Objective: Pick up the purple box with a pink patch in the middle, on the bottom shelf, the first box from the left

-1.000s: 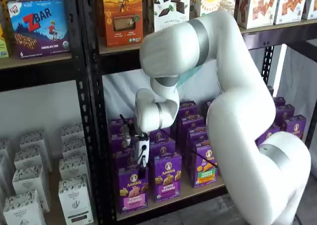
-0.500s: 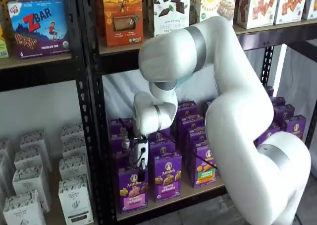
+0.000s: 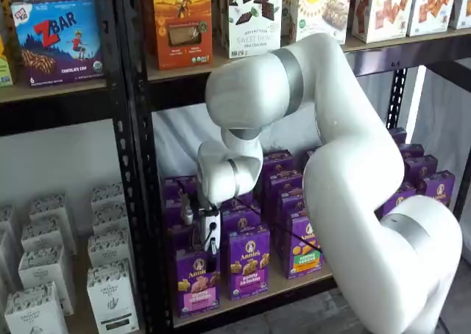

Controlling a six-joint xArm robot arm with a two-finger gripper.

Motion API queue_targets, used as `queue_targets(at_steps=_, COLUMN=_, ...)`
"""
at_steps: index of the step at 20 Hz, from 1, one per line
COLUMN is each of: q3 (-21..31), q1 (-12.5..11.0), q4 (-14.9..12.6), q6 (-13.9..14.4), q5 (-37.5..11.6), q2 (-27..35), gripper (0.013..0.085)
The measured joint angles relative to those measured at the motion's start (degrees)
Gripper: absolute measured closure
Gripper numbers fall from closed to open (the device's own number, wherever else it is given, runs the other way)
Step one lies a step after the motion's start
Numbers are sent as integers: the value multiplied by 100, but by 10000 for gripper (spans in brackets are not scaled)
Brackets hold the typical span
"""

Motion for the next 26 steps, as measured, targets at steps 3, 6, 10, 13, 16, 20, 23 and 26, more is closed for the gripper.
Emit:
queue_targets(at_steps=3, q3=-65, q1=-3, q4=-67, q6=57, q5=36, q2=60, gripper=130)
queue_targets(at_steps=6, q3=-100, q1=-3, q4=-86, q6=75, q5=33, q2=104, gripper=130)
queue_targets(at_steps=10, q3=-160, q1=7, q4=-24, q6=28, q5=40, q2=164, gripper=130)
queue_targets(at_steps=13, q3=-199, q1=16, q4=9, q6=9, q5=66, q2=188, gripper=130)
queue_targets(at_steps=16, q3=-243, q1=29, q4=-31, q6=58, q5=101, q2=215, gripper=130)
queue_targets(at_steps=20, q3=-274, q1=56, q4=-22, q6=77, q5=113, q2=240, gripper=170)
queue_targets(at_steps=23, q3=-283, q1=86, q4=-43, q6=125, q5=61, q2=264, gripper=250)
queue_targets(at_steps=26, q3=-302, q1=110, q4=-60, q6=165, q5=33, q2=289, gripper=290)
